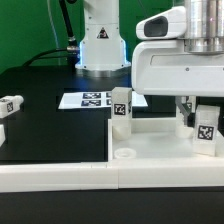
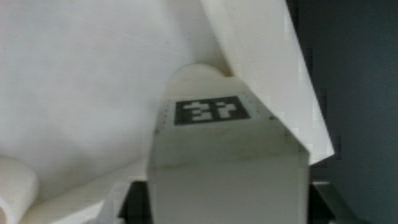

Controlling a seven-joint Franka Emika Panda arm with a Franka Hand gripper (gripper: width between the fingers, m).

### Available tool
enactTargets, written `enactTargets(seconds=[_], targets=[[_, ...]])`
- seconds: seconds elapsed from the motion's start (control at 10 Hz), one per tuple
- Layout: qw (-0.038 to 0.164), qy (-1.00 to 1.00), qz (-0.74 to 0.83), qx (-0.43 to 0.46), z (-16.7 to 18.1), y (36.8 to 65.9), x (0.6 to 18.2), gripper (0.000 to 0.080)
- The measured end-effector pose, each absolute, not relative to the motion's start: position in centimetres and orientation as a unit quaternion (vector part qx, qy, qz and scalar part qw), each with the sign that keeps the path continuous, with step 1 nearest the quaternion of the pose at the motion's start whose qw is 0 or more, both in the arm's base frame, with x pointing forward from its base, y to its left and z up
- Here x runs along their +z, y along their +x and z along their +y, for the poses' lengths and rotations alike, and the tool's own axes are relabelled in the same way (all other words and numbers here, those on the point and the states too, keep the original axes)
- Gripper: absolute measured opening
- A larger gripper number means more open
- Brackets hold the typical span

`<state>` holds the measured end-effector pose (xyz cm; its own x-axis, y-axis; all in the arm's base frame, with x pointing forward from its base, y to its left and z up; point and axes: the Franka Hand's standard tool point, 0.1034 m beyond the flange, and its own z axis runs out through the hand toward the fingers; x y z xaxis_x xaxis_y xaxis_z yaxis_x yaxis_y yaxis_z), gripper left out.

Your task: Assemble square table

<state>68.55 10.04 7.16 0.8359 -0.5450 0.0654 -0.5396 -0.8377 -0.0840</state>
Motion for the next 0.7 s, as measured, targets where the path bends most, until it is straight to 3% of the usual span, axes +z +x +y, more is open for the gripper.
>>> enactTargets(seconds=[0.5, 0.7], targets=[[0.057, -0.768, 0.638, -0.005, 9.22, 68.09, 6.94, 0.0293], [0.056, -0.738, 0.672, 0.000, 9.11, 68.00, 6.94, 0.0294]])
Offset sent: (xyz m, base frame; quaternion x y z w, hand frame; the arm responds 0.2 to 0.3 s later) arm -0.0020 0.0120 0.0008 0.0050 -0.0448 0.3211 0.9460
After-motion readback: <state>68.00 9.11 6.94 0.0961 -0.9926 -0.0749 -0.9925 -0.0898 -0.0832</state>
